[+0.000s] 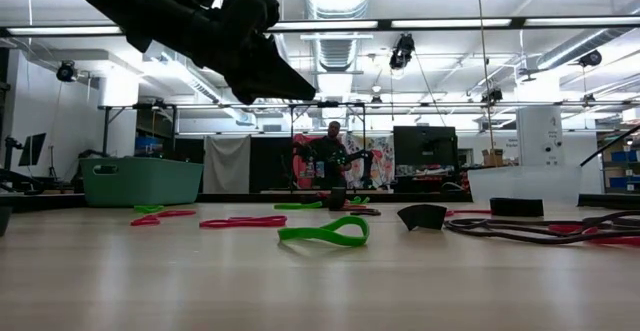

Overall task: Sort rubber bands into baskets
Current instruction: Put the violet rubber band into the blue bin, then put the red rubber band into the green bin

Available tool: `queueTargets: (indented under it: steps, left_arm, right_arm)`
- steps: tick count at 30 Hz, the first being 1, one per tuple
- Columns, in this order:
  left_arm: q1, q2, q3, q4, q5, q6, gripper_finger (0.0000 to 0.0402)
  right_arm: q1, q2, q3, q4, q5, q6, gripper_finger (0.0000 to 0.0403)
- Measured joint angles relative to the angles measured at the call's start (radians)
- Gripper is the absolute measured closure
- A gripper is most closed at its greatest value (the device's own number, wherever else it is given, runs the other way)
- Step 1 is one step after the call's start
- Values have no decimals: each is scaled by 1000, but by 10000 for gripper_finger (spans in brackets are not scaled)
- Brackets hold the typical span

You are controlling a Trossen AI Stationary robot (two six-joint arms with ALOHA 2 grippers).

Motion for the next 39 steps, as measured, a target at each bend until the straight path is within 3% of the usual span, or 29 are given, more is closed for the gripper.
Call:
queueTargets:
  steps: [10, 12, 16, 20, 23, 31, 39]
  left_arm:
    - [-10, 0, 0, 0, 1, -44, 372]
    - [-23, 0, 0, 0, 1, -45, 372]
    - [-58, 0, 0, 9, 1, -48, 372]
    - [-101, -1, 4, 21, 1, -72, 372]
    - [-137, -2, 17, 3, 1, -99, 372]
    - [-219, -3, 112, -266, 1, -217, 372]
    - [-265, 6, 201, -552, 3, -327, 372]
  right_arm:
    - [-1, 0, -3, -74, 13, -26, 295]
    - [-5, 0, -3, -68, 87, -70, 284]
    - [-32, -1, -3, -62, 346, -178, 270]
    - [-96, -1, -3, -42, 535, -364, 271]
    - [-163, -1, -3, 8, 601, -545, 278]
    - [-362, -1, -3, 121, 607, -1025, 302]
    - [-541, -1, -3, 143, 606, -1354, 331]
